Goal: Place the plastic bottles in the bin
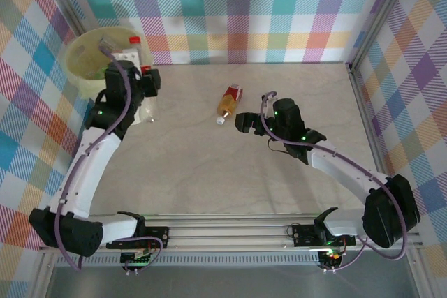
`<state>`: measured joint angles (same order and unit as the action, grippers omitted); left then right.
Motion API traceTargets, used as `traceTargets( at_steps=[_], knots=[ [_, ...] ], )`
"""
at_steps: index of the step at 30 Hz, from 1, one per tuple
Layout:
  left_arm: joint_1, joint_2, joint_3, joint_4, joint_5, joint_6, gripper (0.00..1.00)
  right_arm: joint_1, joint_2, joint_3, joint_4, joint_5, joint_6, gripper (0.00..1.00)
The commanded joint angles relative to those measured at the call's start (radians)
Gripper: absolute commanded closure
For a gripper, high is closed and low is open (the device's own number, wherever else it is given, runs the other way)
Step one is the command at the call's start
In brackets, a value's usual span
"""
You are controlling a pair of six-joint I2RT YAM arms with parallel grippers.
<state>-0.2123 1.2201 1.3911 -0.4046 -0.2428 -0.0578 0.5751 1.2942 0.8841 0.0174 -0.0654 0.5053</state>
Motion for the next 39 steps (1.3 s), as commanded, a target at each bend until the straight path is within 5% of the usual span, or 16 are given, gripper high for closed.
traceTargets(
  at_steps=[1, 9, 19, 26, 32, 39],
  knots=[
    [0.042, -0.035, 0.084, 0.062, -0.038, 0.078, 0.65, -0.003, 0.013, 0.047, 0.036, -0.020, 0.001, 0.00],
    [0.166, 0.070, 0.261, 0.087, -0.052, 0.174, 0.65, -0.003, 0.021, 0.052, 0.033, -0.019, 0.005, 0.00],
    [0.416, 0.357, 0.580, 0.012, 0.116, 0.197, 0.65, -0.003, 0.008, 0.050, 0.005, 0.009, -0.006, 0.00],
    [0.518, 0.524, 0.717, -0.002, 0.321, 0.334, 0.65, -0.003, 0.003, 0.053, -0.002, 0.024, -0.007, 0.00],
    [0.536, 0.668, 0.889, -0.091, 0.448, 0.495, 0.64, -0.004, 0.012, 0.054, -0.010, 0.039, 0.002, 0.00],
    [0.535, 0.693, 0.804, -0.027, 0.641, 0.700, 0.63, -0.003, 0.045, 0.073, -0.016, 0.040, 0.016, 0.00]
  ],
)
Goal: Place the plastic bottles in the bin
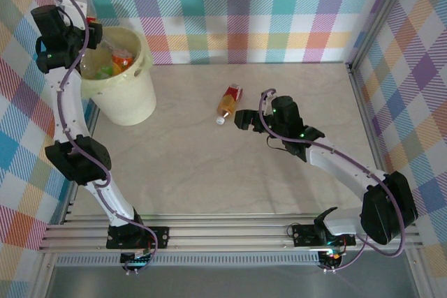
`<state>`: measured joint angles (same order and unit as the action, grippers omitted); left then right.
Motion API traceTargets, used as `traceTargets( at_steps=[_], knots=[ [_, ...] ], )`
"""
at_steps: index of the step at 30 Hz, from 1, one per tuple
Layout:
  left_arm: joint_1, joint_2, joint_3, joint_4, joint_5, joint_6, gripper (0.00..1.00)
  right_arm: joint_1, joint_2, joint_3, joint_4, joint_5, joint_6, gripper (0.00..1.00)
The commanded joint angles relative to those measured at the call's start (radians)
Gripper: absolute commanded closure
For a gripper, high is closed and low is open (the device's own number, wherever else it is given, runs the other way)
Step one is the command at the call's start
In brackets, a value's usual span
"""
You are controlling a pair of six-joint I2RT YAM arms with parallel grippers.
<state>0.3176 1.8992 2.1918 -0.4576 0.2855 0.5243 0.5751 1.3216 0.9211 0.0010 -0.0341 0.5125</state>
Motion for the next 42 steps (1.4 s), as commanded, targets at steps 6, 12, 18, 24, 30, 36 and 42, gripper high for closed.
traceTargets(
  at_steps=[6, 12, 18, 24, 30, 36, 42],
  knots=[
    [0.005, 0.036, -0.014, -0.062, 0.152, 0.244, 0.57, -0.003, 0.039, 0.049, -0.008, 0.003, 0.014, 0.00],
    [0.005, 0.046, -0.033, 0.013, 0.084, 0.183, 0.25, -0.003, 0.050, 0.065, -0.021, -0.003, 0.014, 0.00],
    [-0.011, 0.039, 0.019, -0.018, 0.123, 0.080, 0.02, -0.003, 0.051, 0.059, -0.023, -0.006, 0.021, 0.00],
    [-0.037, 0.011, 0.037, -0.040, 0.130, -0.039, 0.00, -0.003, 0.047, 0.052, -0.027, -0.001, 0.019, 0.00],
    [-0.172, -0.050, -0.040, -0.050, 0.030, -0.115, 0.00, -0.003, 0.033, 0.034, -0.030, 0.019, 0.033, 0.00],
    [-0.288, -0.088, -0.049, -0.084, -0.096, -0.291, 0.00, -0.004, -0.003, 0.004, -0.058, 0.078, 0.064, 0.00],
    [-0.439, -0.135, -0.064, -0.145, -0.209, -0.428, 0.00, -0.006, -0.048, -0.027, -0.093, 0.151, 0.119, 0.00]
  ],
)
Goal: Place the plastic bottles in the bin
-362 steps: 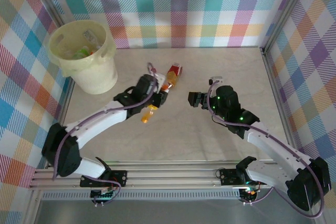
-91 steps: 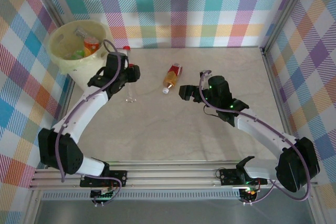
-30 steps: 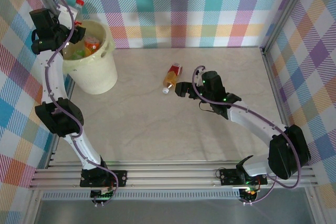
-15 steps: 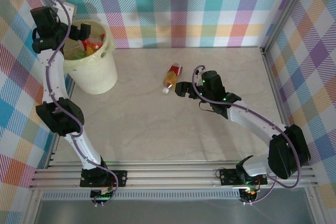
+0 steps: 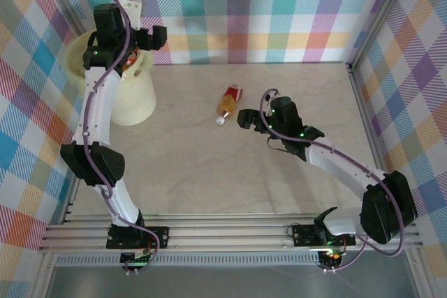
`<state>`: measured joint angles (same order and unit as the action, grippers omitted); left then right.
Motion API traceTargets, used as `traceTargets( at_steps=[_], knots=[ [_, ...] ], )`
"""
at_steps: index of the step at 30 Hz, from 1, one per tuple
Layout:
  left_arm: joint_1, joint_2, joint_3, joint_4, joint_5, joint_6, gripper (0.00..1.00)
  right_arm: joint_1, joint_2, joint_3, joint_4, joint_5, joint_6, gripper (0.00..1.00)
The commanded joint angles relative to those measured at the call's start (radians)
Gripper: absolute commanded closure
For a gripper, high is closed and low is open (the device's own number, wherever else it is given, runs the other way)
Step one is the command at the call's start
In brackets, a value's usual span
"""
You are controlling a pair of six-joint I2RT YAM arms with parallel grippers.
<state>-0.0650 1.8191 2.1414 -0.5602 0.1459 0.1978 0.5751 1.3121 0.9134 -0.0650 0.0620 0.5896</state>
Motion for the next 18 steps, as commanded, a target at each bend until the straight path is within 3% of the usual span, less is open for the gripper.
traceTargets(
  at_steps=[1, 5, 11, 18],
  knots=[
    [-0.087, -0.062, -0.031, -0.046, -0.076, -0.107, 0.00, -0.006, -0.047, -0.027, -0.029, 0.066, 0.054, 0.00],
    [-0.183, -0.098, -0.149, 0.007, -0.129, -0.163, 0.00, -0.006, -0.081, -0.058, -0.030, 0.085, 0.070, 0.00],
    [-0.290, -0.062, -0.228, -0.001, -0.102, -0.362, 0.00, -0.006, -0.126, -0.092, -0.035, 0.110, 0.072, 0.00],
    [-0.398, 0.080, -0.265, -0.014, -0.133, -0.376, 0.00, -0.006, -0.149, -0.090, -0.082, 0.144, 0.062, 0.00]
  ],
)
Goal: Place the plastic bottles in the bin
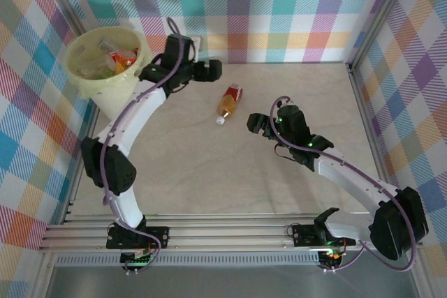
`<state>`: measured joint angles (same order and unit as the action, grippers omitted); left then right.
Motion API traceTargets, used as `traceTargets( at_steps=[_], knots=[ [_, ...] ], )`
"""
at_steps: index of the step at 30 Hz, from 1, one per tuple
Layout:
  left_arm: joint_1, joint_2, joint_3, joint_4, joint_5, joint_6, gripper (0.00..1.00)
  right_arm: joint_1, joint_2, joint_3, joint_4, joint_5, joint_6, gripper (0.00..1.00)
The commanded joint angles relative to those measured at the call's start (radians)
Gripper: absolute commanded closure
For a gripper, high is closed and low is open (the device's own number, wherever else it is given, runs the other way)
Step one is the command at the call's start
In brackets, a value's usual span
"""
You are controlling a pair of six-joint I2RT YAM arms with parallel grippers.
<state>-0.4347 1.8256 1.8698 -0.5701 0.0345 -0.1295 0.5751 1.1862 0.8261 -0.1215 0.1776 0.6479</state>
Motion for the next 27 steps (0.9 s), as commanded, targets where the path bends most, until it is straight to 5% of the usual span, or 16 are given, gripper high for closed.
traceTargets(
  at_steps=[1, 20, 27],
  knots=[
    [-0.033, 0.109, 0.024, -0.022, -0.028, -0.060, 0.00, -0.006, -0.026, -0.002, -0.028, 0.028, 0.001, 0.00],
    [-0.066, 0.639, 0.410, -0.157, -0.042, -0.086, 0.00, -0.007, -0.077, -0.007, -0.090, 0.056, -0.015, 0.00],
    [-0.096, 0.772, 0.544, -0.195, -0.186, -0.052, 0.04, -0.007, -0.098, -0.009, -0.114, 0.065, -0.010, 0.00]
  ],
)
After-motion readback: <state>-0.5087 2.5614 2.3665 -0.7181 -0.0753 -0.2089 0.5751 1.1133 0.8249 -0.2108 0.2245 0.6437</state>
